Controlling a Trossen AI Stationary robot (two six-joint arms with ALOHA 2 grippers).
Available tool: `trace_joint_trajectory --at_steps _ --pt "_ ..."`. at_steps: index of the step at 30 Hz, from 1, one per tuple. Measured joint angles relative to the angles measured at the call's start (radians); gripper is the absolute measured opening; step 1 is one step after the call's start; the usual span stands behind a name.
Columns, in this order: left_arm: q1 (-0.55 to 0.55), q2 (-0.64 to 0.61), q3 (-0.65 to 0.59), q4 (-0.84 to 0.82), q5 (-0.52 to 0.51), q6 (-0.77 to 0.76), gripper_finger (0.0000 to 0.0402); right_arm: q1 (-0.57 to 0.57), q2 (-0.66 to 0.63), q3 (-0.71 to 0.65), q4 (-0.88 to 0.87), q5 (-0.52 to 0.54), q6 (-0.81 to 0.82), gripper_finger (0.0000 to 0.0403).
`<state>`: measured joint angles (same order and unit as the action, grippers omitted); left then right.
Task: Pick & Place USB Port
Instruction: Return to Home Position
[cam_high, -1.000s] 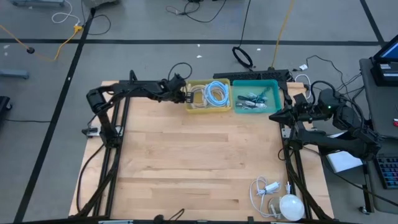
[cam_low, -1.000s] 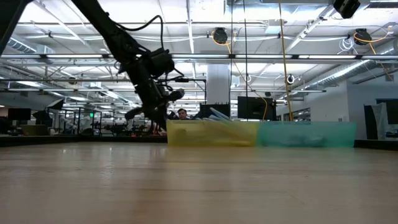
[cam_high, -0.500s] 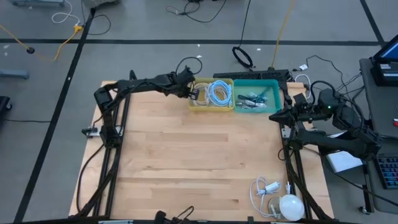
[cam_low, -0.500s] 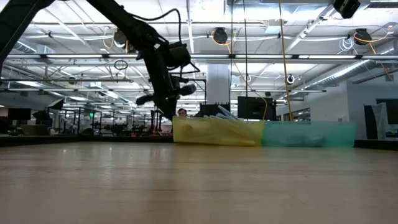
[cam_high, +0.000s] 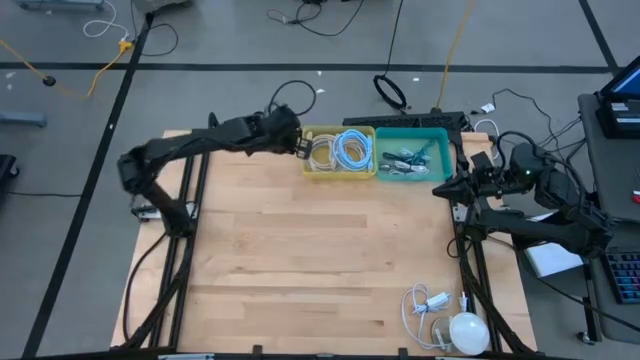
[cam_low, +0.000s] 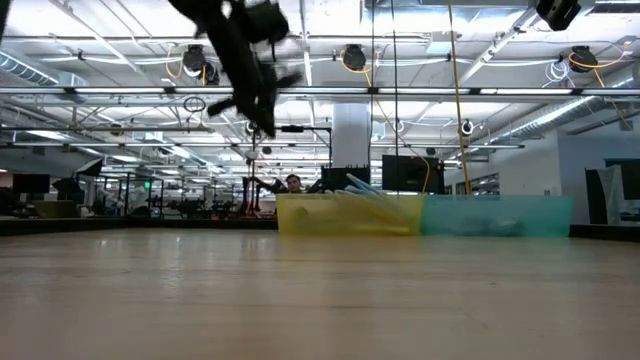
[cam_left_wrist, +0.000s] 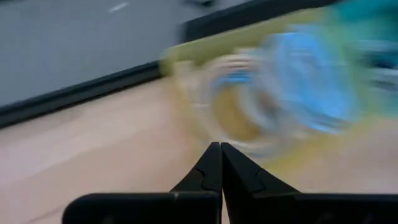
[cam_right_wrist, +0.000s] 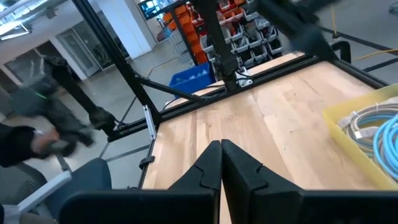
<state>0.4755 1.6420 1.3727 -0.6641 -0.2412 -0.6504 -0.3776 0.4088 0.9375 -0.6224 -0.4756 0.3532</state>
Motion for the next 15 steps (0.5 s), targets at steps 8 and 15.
trace_joint_trajectory --at_steps 8,15 --pt "-0.330 -0.307 -0.001 0.113 0.181 0.144 0.0000 0.033 0.065 0.000 0.088 -0.052 0.018 0.0000" --pt "-0.684 -0.595 -0.204 0.096 -0.148 -0.108 0.0000 0.224 0.306 0.000 0.109 0.120 -0.228 0.0000"
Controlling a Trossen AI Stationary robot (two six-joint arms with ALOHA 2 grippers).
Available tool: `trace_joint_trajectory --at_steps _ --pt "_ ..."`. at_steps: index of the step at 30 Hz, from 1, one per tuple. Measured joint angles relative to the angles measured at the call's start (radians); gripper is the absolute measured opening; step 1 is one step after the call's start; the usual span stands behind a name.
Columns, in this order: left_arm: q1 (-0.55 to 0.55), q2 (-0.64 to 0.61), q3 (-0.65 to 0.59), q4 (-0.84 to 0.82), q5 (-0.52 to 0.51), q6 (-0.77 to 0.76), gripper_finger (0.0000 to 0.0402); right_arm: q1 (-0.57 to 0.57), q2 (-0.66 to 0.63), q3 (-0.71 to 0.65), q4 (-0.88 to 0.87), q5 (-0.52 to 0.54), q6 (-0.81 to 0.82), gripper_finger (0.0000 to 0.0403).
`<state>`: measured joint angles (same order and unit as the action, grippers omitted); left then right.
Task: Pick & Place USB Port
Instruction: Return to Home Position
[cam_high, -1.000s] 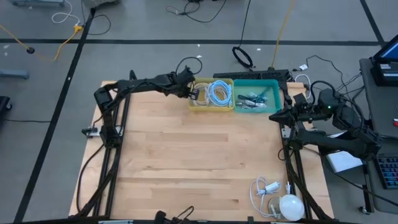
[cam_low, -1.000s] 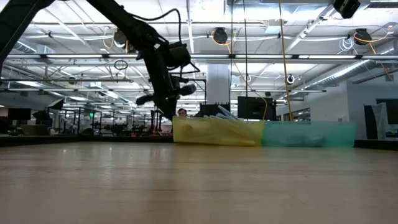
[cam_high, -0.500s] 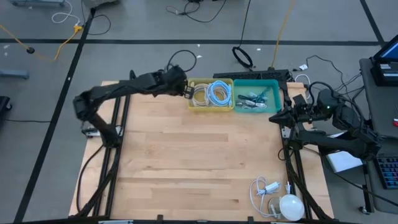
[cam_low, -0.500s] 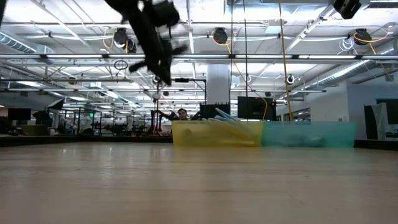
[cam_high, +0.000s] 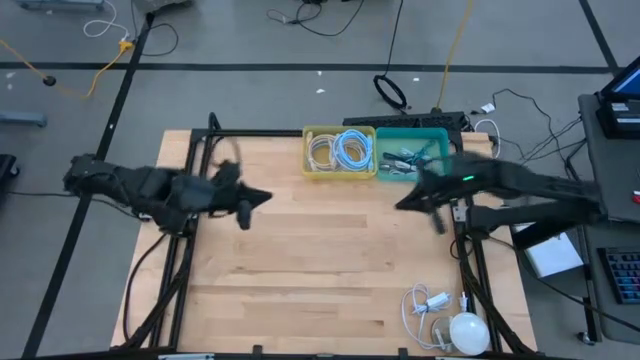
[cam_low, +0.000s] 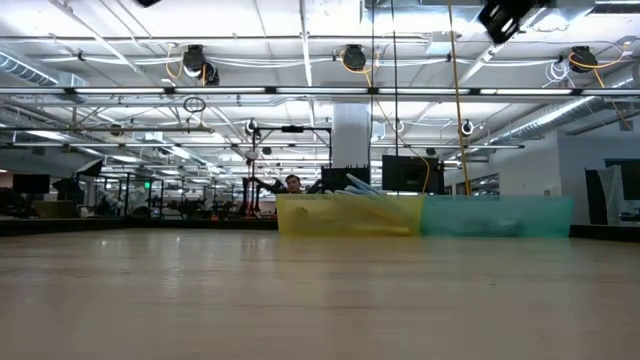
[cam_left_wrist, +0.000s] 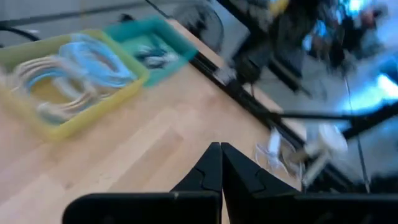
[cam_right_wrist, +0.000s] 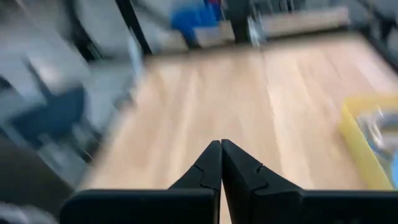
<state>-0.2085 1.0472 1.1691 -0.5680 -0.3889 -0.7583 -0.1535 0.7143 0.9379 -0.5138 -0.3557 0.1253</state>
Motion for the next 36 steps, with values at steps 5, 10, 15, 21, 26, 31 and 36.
trace_joint_trajectory --at_steps 5,10,15,21,26,31,36 --pt "-0.174 -0.181 -0.297 0.129 -0.321 -0.224 0.0000 0.096 0.208 -0.030 -0.029 0.145 -0.124 0.0000" --pt "-0.231 -0.281 -0.591 0.351 -0.378 -0.312 0.0000 0.117 0.189 -0.148 -0.012 0.134 -0.134 0.0000" --pt "-0.234 -0.318 -0.811 0.553 -0.423 -0.421 0.0000 0.092 -0.106 -0.338 0.073 0.169 -0.038 0.0000" --pt "-0.232 -0.342 -0.912 0.738 -0.514 -0.179 0.0000 0.090 -0.468 -0.452 0.080 0.173 0.079 0.0000" --pt "-0.228 -0.342 -0.913 0.705 -0.488 0.130 0.0000 0.090 -0.634 -0.477 0.013 0.227 0.094 0.0000" --pt "-0.208 -0.342 -0.914 0.543 -0.461 -0.008 0.0000 0.090 -0.712 -0.488 0.041 0.330 0.124 0.0000" --pt "-0.211 -0.372 -1.016 0.471 -0.416 -0.309 0.0000 0.090 -0.706 -0.530 0.091 0.355 0.154 0.0000"
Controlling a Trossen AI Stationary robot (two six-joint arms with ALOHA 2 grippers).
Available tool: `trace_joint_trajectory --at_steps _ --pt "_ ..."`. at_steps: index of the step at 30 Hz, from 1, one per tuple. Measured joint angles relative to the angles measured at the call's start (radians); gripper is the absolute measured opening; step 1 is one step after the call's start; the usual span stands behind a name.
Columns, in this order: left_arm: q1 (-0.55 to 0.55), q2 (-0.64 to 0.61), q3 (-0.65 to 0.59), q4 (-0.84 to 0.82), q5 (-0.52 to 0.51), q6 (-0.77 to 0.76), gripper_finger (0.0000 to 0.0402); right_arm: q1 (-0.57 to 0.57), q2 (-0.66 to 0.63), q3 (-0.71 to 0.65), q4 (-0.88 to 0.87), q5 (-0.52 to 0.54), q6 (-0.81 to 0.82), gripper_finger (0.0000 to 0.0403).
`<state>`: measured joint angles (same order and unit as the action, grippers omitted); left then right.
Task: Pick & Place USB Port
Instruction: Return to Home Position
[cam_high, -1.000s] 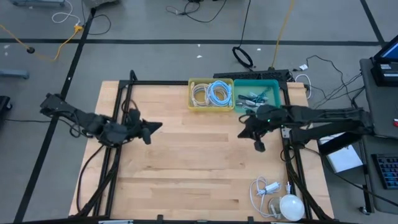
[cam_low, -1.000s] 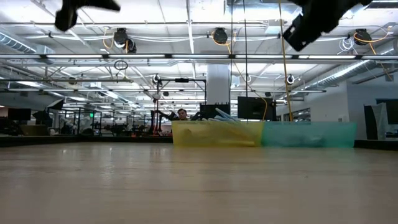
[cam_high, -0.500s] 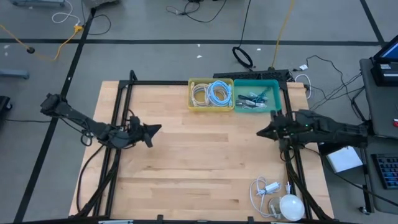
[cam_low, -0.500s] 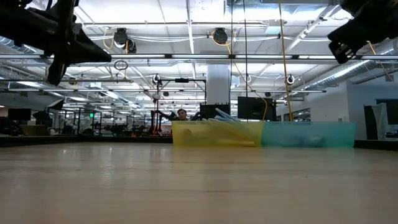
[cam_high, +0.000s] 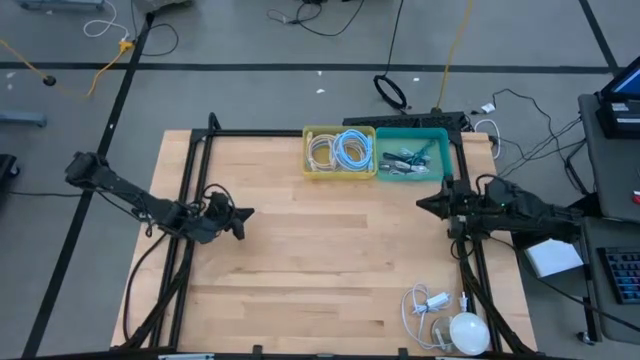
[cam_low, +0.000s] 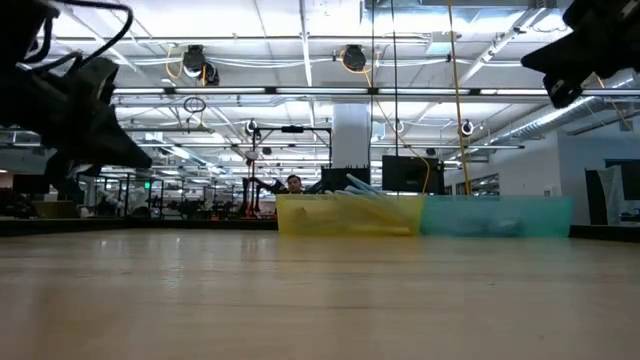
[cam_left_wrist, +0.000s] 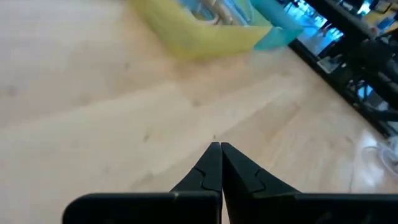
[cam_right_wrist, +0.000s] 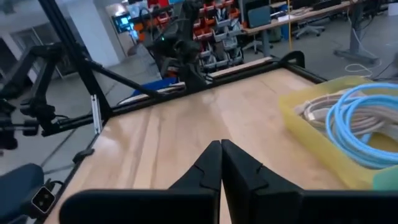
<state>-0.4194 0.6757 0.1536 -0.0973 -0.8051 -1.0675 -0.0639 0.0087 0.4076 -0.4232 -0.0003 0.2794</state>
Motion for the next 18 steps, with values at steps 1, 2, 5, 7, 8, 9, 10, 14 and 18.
trace_joint_trajectory --at_steps 1,2,5,7,8,9,10,14,18 --pt "-0.008 -0.008 -0.026 0.023 -0.002 -0.022 0.0000 0.000 -0.007 -0.020 0.019 0.000 0.009 0.0000" --pt "-0.016 -0.015 -0.050 0.058 -0.010 -0.035 0.0000 0.000 -0.006 -0.043 0.053 0.001 0.023 0.0000" --pt "-0.029 -0.041 -0.118 0.153 -0.042 -0.039 0.0000 0.000 -0.006 -0.117 0.168 0.004 0.067 0.0000" --pt "-0.035 -0.055 -0.140 0.180 -0.053 -0.030 0.0000 0.000 -0.005 -0.177 0.256 0.004 0.095 0.0000" --pt "-0.035 -0.059 -0.139 0.167 -0.053 -0.025 0.0000 0.000 -0.005 -0.204 0.304 0.004 0.105 0.0000" --pt "-0.035 -0.062 -0.139 0.170 -0.052 -0.015 0.0000 0.000 -0.005 -0.226 0.350 0.006 0.116 0.0000" --pt "-0.035 -0.062 -0.138 0.170 -0.052 -0.004 0.0000 0.000 -0.006 -0.247 0.390 0.013 0.127 0.0000" --pt "-0.035 -0.062 -0.139 0.157 -0.039 0.018 0.0000 0.000 -0.005 -0.317 0.515 0.052 0.153 0.0000" --pt "-0.035 -0.061 -0.138 0.155 -0.035 0.036 0.0007 0.000 -0.007 -0.361 0.577 0.052 0.156 0.0000"
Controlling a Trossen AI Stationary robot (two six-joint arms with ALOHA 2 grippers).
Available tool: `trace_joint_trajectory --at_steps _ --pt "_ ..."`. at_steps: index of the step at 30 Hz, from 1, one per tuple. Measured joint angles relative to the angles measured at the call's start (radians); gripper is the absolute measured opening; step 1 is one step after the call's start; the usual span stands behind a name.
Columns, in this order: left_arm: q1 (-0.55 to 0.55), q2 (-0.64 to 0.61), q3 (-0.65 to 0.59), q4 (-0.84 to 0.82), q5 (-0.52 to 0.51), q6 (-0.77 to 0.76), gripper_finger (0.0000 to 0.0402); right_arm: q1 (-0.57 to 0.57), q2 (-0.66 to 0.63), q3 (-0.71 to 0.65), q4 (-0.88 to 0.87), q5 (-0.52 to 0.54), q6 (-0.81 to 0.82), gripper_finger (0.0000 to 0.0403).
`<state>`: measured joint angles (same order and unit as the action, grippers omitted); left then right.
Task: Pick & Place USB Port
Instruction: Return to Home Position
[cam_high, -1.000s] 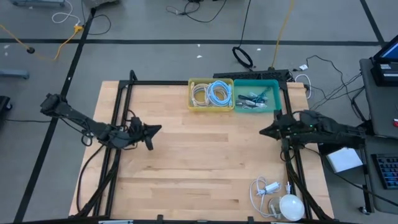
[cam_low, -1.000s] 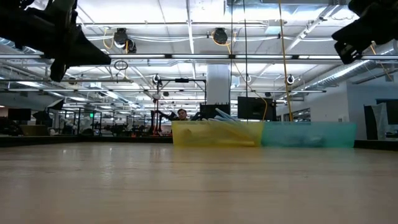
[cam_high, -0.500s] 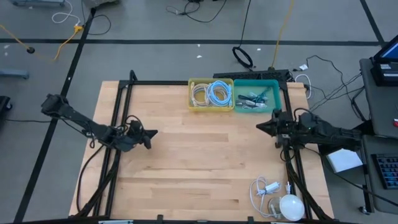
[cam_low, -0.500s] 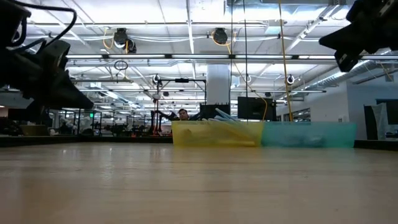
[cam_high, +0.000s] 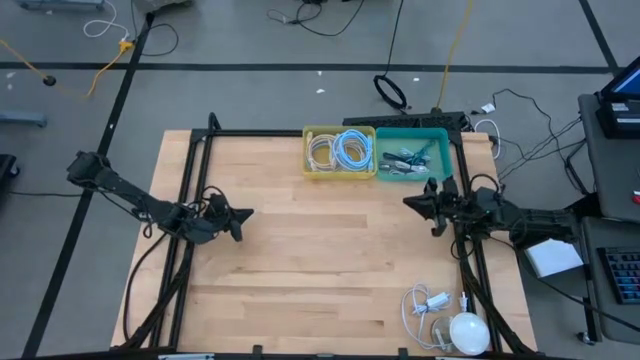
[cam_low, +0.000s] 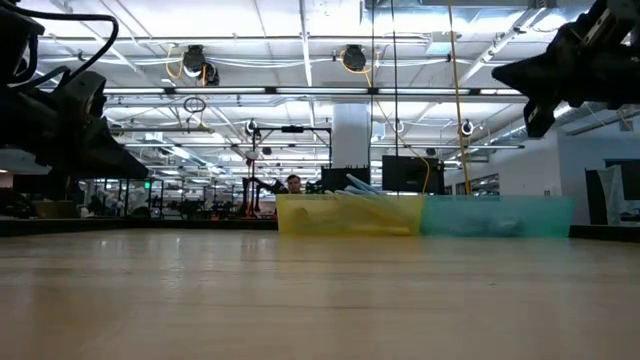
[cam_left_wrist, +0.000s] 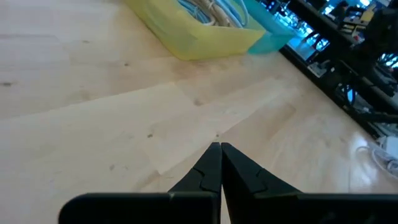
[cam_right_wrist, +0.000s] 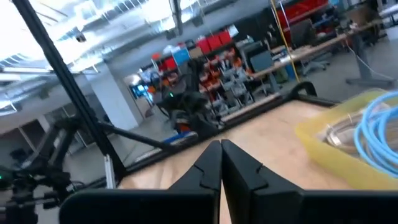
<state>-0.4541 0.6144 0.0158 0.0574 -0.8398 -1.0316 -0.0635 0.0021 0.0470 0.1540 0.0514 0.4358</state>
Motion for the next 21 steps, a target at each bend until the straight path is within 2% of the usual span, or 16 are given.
trace_joint_trajectory --at_steps 3,8,21 --pt "0.000 0.000 0.000 -0.001 0.001 0.059 0.0014 0.000 0.003 -0.025 -0.014 -0.007 0.000 0.0000" --pt "0.000 0.000 -0.001 0.051 0.002 0.082 0.0020 0.000 0.013 -0.028 -0.092 -0.105 0.055 0.0000" --pt "0.000 0.000 -0.001 0.067 0.003 0.087 0.0021 0.000 0.016 -0.032 -0.098 -0.105 0.076 0.0000"
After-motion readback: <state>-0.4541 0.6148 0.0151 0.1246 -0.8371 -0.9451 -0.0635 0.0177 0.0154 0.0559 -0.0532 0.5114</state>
